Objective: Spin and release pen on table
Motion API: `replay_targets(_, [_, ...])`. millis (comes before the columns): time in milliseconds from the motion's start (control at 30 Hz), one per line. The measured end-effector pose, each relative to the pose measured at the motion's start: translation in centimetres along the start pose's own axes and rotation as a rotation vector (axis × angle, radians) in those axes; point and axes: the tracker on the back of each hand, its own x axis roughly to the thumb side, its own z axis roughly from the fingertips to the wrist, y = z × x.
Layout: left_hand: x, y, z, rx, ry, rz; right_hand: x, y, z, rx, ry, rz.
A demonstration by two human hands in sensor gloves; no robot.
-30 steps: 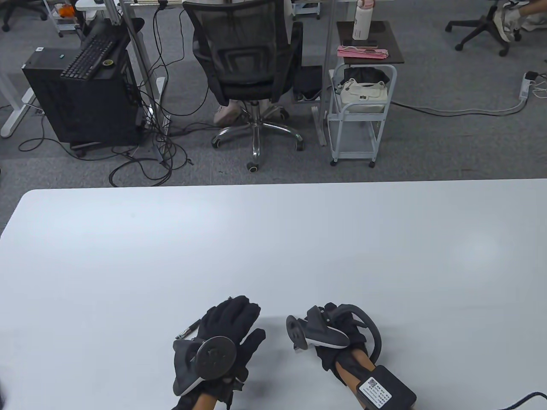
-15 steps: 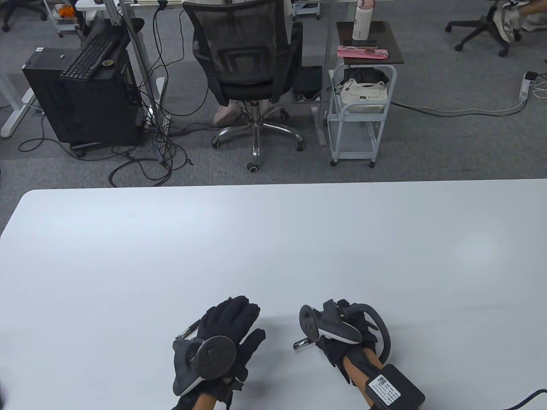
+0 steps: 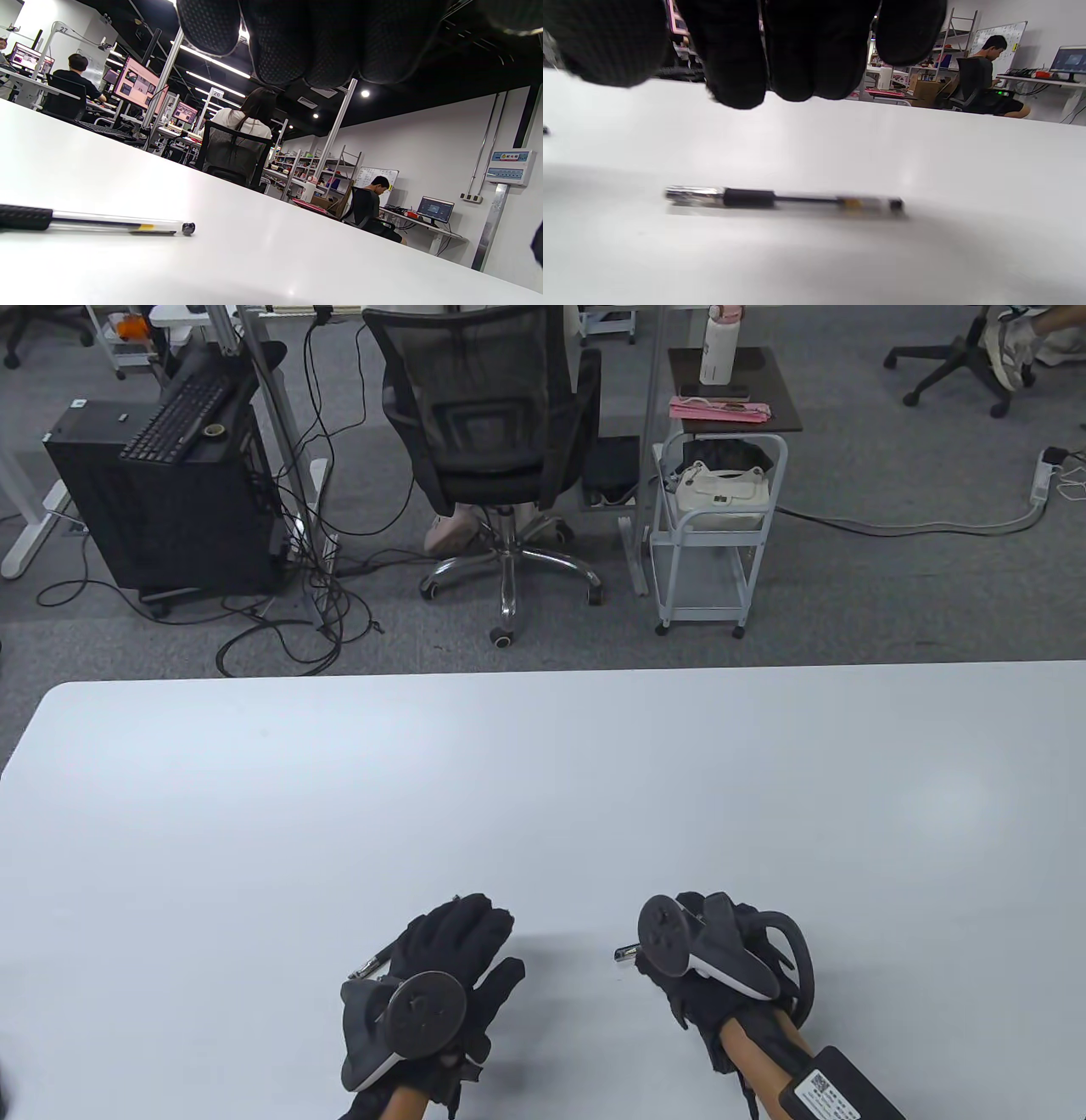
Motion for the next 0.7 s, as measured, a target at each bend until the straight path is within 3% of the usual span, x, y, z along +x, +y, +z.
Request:
replay_targets(200, [0.1, -0.2, 0.0, -0.016, 0.003, -0.006, -1.2, 0.5, 1.6, -0.107, -0.061, -0.160])
replay_targets(333, [-0.1, -0.5, -0.1, -0.035, 0.018, -0.012, -2.2, 1.6, 1.8, -0.052, -0.036, -0.135])
replay_targets(700, [0.1, -1.3, -0.2, -0.067, 0.022, -0.039, -3.1, 1.1, 2.6, -0.108, -0.032, -0.196])
